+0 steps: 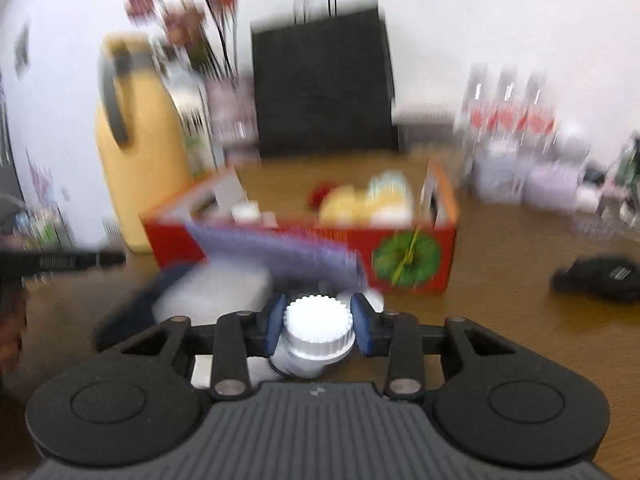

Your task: Organize objects

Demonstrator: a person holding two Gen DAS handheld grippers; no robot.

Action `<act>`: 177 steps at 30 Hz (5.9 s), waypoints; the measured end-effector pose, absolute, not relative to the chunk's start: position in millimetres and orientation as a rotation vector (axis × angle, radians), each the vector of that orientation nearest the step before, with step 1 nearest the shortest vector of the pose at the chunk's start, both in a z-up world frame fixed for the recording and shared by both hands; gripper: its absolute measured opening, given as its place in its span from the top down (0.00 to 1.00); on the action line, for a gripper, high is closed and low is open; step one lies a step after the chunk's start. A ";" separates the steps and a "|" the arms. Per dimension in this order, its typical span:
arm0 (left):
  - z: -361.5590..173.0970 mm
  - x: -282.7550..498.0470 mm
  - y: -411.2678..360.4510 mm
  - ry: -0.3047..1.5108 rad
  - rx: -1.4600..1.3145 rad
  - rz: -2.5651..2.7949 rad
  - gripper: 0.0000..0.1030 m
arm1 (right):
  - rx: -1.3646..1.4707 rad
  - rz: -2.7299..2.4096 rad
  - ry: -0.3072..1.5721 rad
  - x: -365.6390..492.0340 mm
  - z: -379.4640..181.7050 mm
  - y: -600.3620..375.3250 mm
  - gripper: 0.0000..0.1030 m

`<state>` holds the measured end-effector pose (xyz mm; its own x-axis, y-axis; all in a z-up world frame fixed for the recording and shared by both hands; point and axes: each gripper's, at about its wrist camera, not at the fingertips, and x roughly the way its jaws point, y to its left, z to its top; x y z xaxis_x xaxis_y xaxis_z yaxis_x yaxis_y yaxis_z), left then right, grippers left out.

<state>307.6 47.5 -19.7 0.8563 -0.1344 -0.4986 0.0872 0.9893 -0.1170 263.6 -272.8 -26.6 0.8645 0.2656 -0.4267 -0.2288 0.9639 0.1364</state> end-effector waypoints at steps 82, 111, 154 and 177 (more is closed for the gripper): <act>61.6 146.4 -23.9 0.359 0.013 -0.414 0.14 | 0.043 0.259 0.515 150.4 37.4 -297.2 0.00; -9.6 228.1 -55.3 0.567 0.009 -0.453 0.49 | 0.028 0.279 0.528 190.2 -17.4 -284.5 0.21; 19.6 164.7 -47.3 0.464 0.036 -0.283 0.38 | 0.122 0.288 0.499 157.8 -30.9 -271.1 0.71; 84.4 352.0 -61.0 0.347 0.081 -0.279 0.38 | 0.057 0.392 0.496 308.3 36.5 -267.6 0.71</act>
<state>352.0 -61.0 84.4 0.9025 -0.2559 -0.3465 0.2835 0.9585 0.0305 308.3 -267.6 36.5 0.8068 0.3795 -0.4528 -0.3524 0.9243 0.1468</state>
